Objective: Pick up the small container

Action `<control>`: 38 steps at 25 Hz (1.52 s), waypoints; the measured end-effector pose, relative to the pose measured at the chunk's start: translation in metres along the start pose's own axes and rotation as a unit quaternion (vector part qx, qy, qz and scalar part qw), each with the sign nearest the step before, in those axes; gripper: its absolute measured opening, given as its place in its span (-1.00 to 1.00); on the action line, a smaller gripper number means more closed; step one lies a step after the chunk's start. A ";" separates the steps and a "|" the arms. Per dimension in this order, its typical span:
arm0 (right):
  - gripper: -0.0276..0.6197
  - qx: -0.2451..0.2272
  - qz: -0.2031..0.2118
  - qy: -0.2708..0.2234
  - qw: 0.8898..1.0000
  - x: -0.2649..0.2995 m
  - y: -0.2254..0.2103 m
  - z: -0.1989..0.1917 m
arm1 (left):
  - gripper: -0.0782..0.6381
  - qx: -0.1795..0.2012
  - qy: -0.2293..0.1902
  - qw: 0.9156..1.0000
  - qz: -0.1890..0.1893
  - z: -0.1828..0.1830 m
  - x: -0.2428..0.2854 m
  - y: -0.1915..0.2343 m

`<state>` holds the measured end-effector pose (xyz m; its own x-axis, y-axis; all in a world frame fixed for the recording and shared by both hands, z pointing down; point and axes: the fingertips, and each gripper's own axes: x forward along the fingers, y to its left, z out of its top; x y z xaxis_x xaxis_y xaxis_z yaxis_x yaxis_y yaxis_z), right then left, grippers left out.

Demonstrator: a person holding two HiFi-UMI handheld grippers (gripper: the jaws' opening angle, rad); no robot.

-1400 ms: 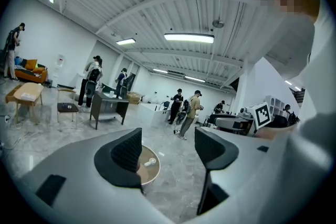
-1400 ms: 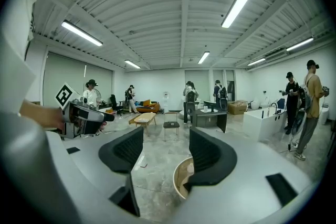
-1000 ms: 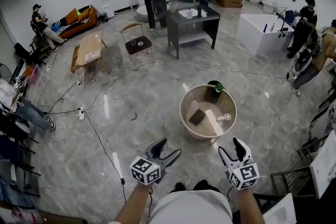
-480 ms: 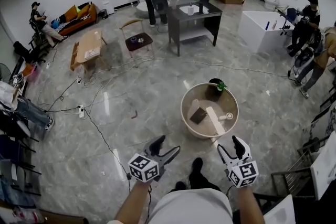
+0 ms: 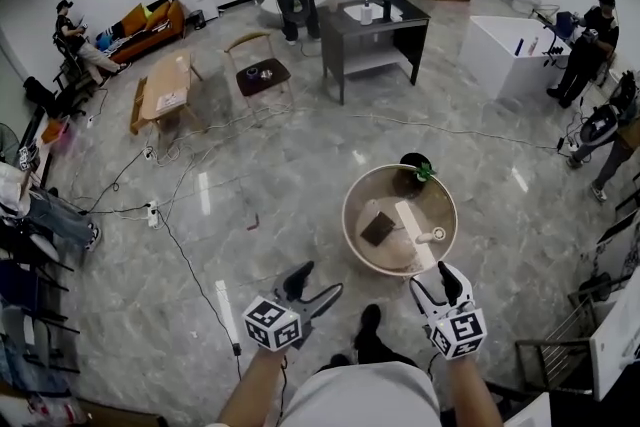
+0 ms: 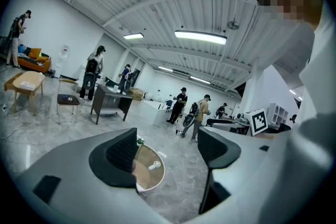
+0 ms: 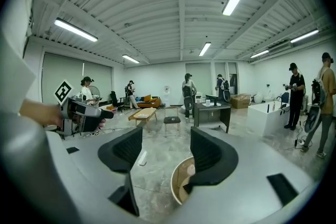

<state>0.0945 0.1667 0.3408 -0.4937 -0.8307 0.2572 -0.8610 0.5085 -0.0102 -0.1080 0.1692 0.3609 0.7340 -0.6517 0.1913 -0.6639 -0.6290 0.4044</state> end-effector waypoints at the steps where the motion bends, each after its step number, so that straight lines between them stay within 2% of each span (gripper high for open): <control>1: 0.01 0.000 0.003 0.003 1.000 0.007 -0.006 0.000 | 0.24 -0.001 0.003 1.000 0.001 0.002 0.008 0.004; 6: 0.01 -0.003 0.017 0.014 1.000 0.039 -0.041 0.007 | 0.24 -0.004 0.023 1.000 0.003 0.011 0.054 0.019; 13: 0.01 0.002 0.036 0.018 0.999 0.081 -0.087 0.003 | 0.24 -0.005 0.025 1.000 0.016 0.026 0.109 0.038; 18: 0.01 0.008 0.050 0.026 0.998 0.108 -0.115 -0.002 | 0.25 -0.003 0.034 0.999 0.022 0.030 0.143 0.051; 22: 0.01 0.014 0.057 0.032 0.998 0.126 -0.135 -0.005 | 0.25 -0.015 0.045 0.998 0.029 0.027 0.168 0.061; 27: 0.01 0.024 0.059 0.044 0.997 0.145 -0.153 -0.015 | 0.25 -0.027 0.061 0.997 0.030 0.020 0.191 0.072; 32: 0.01 0.036 0.051 0.061 0.996 0.170 -0.167 -0.028 | 0.25 -0.015 0.074 0.997 0.025 0.023 0.214 0.091; 38: 0.01 0.047 0.037 0.079 0.995 0.212 -0.178 -0.043 | 0.25 -0.023 0.089 0.996 0.010 0.022 0.247 0.136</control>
<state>0.1483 -0.0904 0.4389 -0.5370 -0.7423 0.4007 -0.8343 0.5375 -0.1225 -0.0199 -0.0867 0.4429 0.7370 -0.5759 0.3537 -0.6745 -0.5936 0.4389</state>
